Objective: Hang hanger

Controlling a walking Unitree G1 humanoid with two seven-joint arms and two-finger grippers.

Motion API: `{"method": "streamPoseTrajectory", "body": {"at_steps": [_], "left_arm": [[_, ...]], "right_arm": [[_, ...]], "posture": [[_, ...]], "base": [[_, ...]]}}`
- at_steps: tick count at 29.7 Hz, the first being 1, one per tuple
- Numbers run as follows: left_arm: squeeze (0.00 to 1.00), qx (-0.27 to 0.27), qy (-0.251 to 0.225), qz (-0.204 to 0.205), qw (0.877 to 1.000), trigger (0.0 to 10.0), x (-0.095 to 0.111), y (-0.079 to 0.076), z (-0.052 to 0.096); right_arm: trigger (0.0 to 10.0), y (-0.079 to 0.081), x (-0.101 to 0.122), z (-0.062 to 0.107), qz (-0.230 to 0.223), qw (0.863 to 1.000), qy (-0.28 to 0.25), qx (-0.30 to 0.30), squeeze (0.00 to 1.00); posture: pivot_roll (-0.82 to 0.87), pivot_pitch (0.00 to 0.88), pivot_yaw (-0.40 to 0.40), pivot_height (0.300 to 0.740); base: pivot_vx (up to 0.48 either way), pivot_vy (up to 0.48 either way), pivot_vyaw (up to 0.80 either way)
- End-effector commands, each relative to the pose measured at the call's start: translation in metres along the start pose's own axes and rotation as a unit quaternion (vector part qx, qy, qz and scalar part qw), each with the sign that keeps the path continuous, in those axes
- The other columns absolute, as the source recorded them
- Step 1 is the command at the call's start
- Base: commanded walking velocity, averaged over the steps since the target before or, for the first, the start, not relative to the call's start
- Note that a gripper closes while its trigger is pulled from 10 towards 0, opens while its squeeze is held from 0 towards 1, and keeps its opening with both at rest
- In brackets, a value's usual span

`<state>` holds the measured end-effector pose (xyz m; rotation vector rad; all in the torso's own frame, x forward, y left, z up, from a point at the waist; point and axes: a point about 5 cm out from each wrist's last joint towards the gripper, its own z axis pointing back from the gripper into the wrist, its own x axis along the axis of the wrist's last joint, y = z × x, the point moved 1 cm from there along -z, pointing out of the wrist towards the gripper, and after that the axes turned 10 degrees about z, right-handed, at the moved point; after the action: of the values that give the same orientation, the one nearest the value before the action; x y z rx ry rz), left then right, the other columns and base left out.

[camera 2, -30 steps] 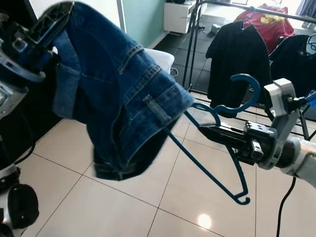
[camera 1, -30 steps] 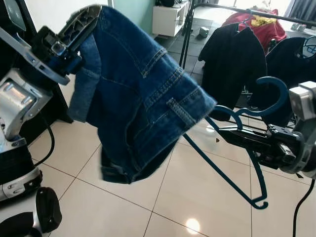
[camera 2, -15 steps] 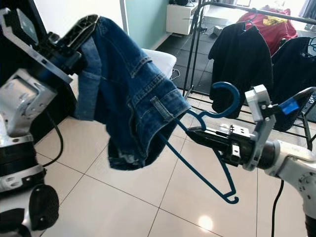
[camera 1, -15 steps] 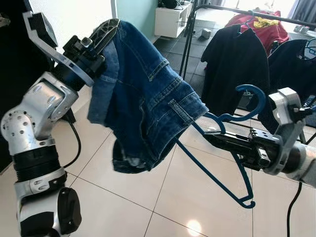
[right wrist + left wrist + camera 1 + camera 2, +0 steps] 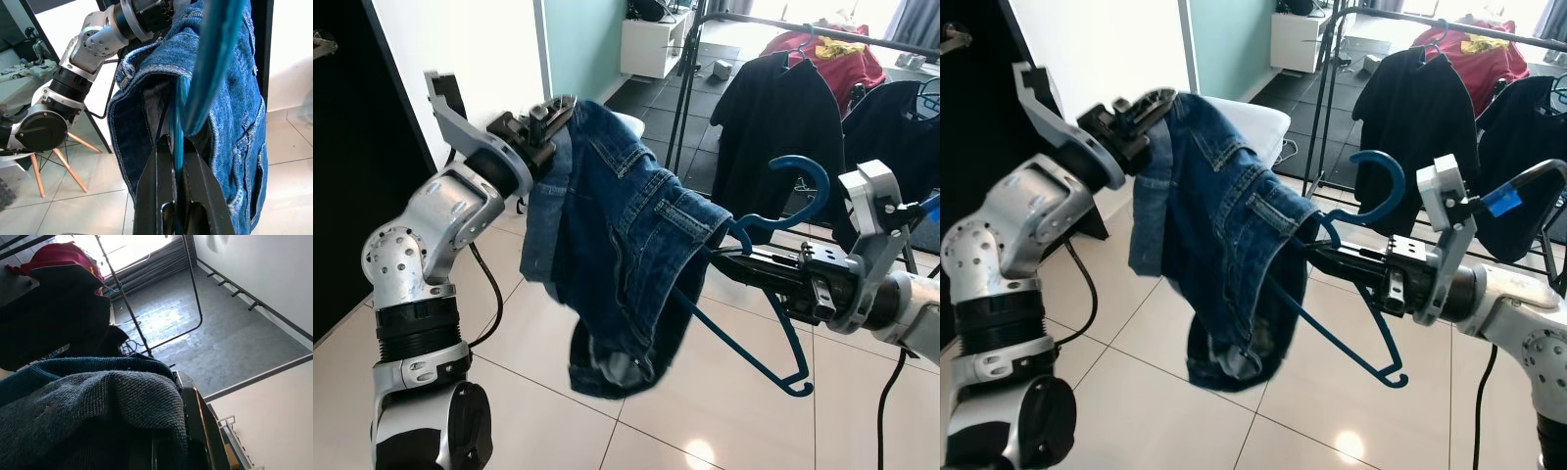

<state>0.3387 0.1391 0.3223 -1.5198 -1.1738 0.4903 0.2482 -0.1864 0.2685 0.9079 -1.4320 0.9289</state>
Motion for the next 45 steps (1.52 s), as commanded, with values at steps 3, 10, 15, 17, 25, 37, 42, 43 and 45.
{"method": "streamPoseTrajectory", "body": {"at_steps": [3,10,15,17,25,37,42,43,45], "left_arm": [[0.00,0.057,0.016,-0.061,0.996,10.0,0.006,0.018,0.006],[0.00,0.127,0.004,-0.113,0.985,10.0,0.035,0.042,0.023],[1.00,0.135,0.002,-0.125,0.983,10.0,0.039,0.045,0.027],[1.00,0.136,0.003,-0.131,0.982,10.0,0.040,0.047,0.028],[1.00,0.117,0.012,-0.154,0.981,10.0,0.047,0.043,0.031],[1.00,0.088,0.029,-0.262,0.961,10.0,0.083,0.032,0.061],[1.00,0.026,0.066,-0.328,0.942,10.0,0.086,-0.001,0.064],[1.00,0.004,0.081,-0.345,0.935,10.0,0.083,-0.012,0.064],[1.00,-0.028,0.110,-0.366,0.924,10.0,0.077,-0.027,0.061]], "right_arm": [[10.0,0.003,0.021,0.004,0.051,0.998,-0.022,0.006,0.00],[10.0,0.004,0.034,0.019,0.068,0.997,-0.019,-0.004,0.00],[10.0,0.005,0.036,0.021,0.070,0.997,-0.020,-0.006,0.00],[10.0,0.005,0.036,0.021,0.071,0.997,-0.020,-0.005,0.00],[10.0,0.005,0.036,0.021,0.070,0.997,-0.021,-0.003,0.00],[10.0,0.006,0.036,0.026,0.067,0.998,-0.015,-0.005,0.00],[10.0,0.010,0.027,0.026,0.052,0.999,0.000,0.010,0.00],[10.0,0.011,0.025,0.025,0.048,0.999,0.003,0.015,0.00],[10.0,0.012,0.022,0.024,0.045,0.999,0.005,0.020,0.00]], "posture": [[-0.04,0.086,-0.011,0.740],[-0.04,0.094,-0.008,0.740],[-0.04,0.095,-0.010,0.740],[-0.04,0.095,-0.010,0.740],[-0.04,0.095,-0.009,0.740],[-0.04,0.090,-0.012,0.740],[-0.03,0.090,-0.011,0.740],[-0.03,0.090,-0.011,0.740],[-0.02,0.083,-0.009,0.740]], "base": [[0.000,0.000,0.00],[0.000,0.000,0.00],[0.000,0.000,0.00],[0.000,0.000,0.00],[0.000,0.000,0.00],[0.000,0.000,0.00],[0.000,0.000,0.00],[0.000,0.000,0.00],[0.000,0.000,0.00]]}}
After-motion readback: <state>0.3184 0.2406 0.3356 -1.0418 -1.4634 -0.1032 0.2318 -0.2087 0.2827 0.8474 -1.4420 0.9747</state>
